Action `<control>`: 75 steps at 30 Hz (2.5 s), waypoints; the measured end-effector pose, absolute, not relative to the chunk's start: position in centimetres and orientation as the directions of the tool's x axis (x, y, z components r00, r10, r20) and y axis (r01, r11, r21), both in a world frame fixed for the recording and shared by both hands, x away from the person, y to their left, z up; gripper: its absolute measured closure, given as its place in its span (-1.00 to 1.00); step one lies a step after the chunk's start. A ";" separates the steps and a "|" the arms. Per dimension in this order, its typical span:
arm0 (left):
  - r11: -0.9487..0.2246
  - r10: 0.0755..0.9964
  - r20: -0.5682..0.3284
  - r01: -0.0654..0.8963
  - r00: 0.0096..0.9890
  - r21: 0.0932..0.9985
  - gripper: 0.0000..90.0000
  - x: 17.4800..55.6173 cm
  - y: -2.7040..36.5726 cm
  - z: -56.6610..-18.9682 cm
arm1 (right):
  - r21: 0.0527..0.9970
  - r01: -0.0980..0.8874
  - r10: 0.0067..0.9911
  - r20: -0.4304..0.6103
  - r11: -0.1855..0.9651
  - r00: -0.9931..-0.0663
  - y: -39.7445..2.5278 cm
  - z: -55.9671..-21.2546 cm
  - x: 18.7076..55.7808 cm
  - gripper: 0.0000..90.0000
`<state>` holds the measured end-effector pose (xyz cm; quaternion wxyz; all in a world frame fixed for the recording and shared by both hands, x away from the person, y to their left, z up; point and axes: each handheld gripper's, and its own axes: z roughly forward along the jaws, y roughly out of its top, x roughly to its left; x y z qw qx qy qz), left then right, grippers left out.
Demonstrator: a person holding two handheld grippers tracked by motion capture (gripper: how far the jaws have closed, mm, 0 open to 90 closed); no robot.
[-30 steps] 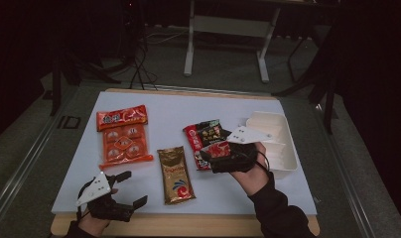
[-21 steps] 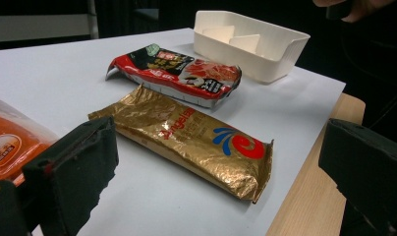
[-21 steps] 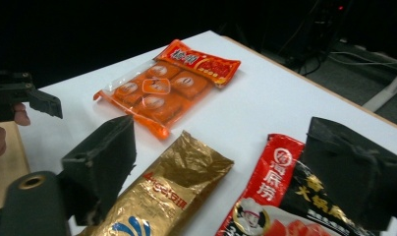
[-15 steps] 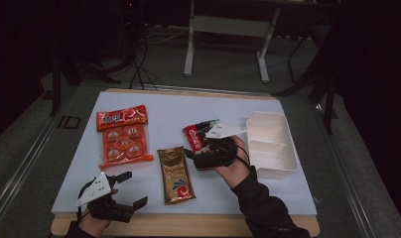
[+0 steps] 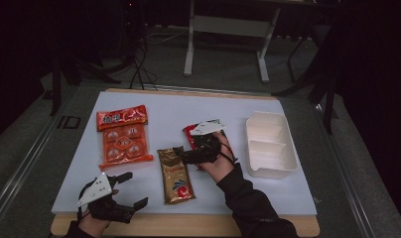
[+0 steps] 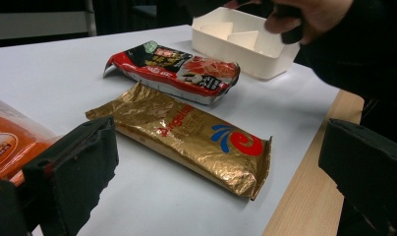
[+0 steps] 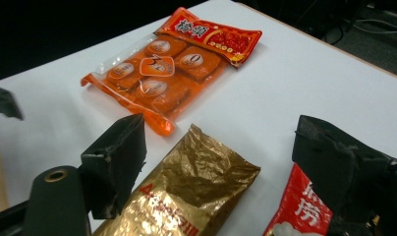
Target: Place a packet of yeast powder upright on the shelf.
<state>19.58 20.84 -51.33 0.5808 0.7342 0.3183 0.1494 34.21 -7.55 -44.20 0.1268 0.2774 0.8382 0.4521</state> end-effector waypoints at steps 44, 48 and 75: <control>-0.148 0.629 -0.157 0.316 0.761 0.937 -0.96 19.7 20.5 -51.6 | 0.620 0.567 0.645 0.125 0.543 -0.754 -3.9 -53.2 40.0 -0.38; -0.154 0.629 -0.155 0.318 0.762 0.936 -0.96 19.7 20.5 -51.7 | 0.584 0.586 0.646 0.132 0.562 -0.752 -3.6 -53.2 40.3 -0.31; -0.161 0.637 -0.155 0.328 0.755 0.931 -0.96 19.8 20.5 -51.8 | 0.590 0.529 0.595 0.101 0.610 -0.797 -3.7 -51.2 39.5 0.97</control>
